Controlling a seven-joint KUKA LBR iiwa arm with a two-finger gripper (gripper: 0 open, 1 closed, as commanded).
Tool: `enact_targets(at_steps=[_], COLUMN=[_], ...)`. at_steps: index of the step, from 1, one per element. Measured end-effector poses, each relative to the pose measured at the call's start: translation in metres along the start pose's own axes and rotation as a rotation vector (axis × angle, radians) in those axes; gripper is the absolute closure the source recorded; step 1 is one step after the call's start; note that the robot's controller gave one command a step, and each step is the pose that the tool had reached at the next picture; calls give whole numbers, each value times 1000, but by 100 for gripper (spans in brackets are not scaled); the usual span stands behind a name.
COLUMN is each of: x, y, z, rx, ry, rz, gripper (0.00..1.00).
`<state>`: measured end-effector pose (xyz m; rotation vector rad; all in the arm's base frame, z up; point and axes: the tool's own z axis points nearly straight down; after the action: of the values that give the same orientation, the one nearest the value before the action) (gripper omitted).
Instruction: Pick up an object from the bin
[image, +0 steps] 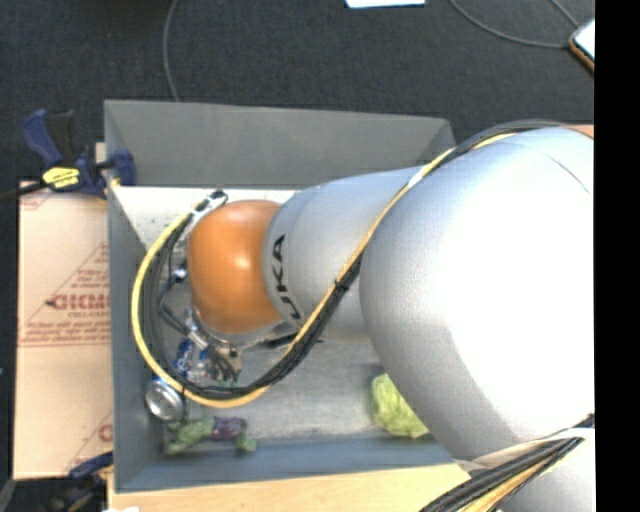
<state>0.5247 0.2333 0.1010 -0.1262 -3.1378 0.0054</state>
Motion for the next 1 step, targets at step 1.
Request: enact_targets(at_steps=[1], x=[-25], y=[4], z=[30], rx=[-9], ry=[-11], rz=[-56], gripper=[0])
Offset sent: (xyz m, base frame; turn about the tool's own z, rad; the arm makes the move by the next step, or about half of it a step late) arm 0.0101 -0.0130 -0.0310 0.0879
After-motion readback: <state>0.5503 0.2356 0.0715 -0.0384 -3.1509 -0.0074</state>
